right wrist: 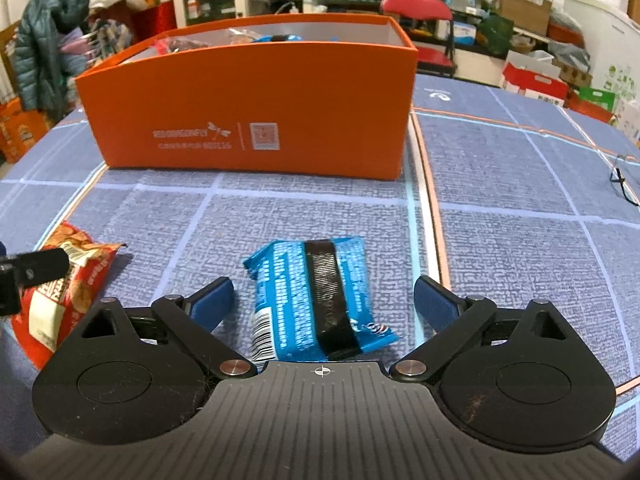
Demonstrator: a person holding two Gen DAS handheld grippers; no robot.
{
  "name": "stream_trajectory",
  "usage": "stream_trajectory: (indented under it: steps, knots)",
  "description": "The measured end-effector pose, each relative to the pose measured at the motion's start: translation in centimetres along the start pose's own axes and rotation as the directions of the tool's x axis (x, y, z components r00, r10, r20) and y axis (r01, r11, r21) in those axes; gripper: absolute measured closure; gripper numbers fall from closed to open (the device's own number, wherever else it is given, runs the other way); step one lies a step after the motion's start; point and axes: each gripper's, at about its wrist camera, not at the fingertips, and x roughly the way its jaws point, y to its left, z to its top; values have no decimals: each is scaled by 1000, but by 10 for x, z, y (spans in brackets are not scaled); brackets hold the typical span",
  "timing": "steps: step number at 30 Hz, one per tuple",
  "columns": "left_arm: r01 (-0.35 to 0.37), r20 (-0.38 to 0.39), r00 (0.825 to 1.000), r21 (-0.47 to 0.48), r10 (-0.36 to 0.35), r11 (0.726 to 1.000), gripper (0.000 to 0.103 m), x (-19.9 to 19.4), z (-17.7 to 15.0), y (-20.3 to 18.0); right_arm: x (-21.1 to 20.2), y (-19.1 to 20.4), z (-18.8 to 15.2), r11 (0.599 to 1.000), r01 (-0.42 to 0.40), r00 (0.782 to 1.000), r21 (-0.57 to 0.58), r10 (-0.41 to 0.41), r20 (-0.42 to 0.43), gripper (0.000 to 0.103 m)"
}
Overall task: Organize snacks
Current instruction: 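Grasp the red-and-white chip bag with the left gripper while the right grasps the blue packet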
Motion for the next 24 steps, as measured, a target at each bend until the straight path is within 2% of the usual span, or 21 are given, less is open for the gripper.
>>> stream_trajectory:
  steps: [5,9,14,17,24]
  knots:
    - [53,0,999,34,-53,998,10,-7,-7,2,-1,0,-3,1000,-11,1000,-21,12,6,14]
    - [146,-23,989,89,-145,985,10,-5,-16,-3,-1,-1,-3,999,-19,1000,-27,19,7,14]
    - [140,-14,990,54,-139,989,10,6,-15,-1,-1,-3,-4,999,-23,1000,-34,24,14,14]
    - [144,-37,989,47,-142,989,12,17,-14,-7,-1,-3,-4,999,-26,1000,-36,27,15,14]
    - [132,-43,991,92,-129,987,12,23,-13,-18,-2,-4,-6,999,-29,999,-39,30,16,14]
